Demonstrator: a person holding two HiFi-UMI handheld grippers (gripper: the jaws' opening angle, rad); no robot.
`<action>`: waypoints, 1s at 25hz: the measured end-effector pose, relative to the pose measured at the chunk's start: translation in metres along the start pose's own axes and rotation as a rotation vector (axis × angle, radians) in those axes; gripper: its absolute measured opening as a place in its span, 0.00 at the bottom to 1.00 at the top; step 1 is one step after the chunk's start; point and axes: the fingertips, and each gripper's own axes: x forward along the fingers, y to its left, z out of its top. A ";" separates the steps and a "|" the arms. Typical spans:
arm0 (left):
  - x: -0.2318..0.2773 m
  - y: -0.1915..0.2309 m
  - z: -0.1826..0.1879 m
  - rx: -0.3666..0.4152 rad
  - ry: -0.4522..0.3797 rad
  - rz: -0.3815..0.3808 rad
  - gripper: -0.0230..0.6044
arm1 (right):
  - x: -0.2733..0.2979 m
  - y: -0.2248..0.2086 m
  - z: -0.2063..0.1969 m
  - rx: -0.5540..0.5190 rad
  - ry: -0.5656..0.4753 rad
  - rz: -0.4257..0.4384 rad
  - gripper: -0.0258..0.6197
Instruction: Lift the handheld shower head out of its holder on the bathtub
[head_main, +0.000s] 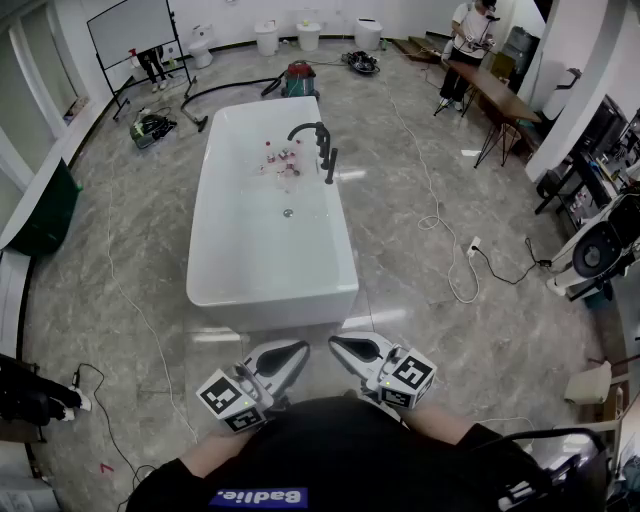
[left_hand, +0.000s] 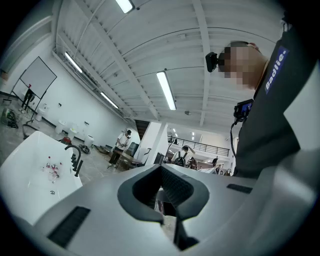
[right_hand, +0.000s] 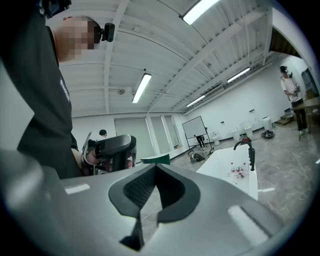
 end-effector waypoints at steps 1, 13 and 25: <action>0.001 0.000 0.000 -0.002 -0.001 -0.001 0.03 | 0.000 -0.001 0.001 0.004 -0.002 -0.003 0.04; 0.017 0.008 -0.005 -0.013 0.015 0.006 0.03 | -0.003 -0.018 0.013 0.050 -0.050 -0.017 0.04; 0.060 -0.013 -0.002 0.037 -0.016 0.052 0.03 | -0.044 -0.046 0.020 -0.004 -0.021 0.000 0.04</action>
